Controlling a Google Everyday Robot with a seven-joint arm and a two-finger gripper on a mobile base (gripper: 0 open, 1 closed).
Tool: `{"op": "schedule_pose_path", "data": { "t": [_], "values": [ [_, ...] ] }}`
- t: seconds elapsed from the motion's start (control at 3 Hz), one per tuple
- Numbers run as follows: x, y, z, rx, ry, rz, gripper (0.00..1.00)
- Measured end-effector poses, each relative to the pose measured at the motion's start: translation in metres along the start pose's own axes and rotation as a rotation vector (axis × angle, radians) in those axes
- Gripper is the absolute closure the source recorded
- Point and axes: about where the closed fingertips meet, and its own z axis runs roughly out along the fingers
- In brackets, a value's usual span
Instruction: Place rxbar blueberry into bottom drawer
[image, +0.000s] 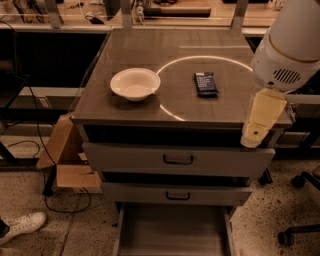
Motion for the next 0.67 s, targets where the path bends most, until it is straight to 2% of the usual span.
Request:
{"op": "schedule_pose_path", "data": {
  "t": [0.33, 0.67],
  "values": [
    [0.0, 0.0, 0.0, 0.0, 0.0, 0.0, 0.0],
    [-0.012, -0.012, 0.008, -0.008, -0.031, 0.052, 0.0]
  ]
}}
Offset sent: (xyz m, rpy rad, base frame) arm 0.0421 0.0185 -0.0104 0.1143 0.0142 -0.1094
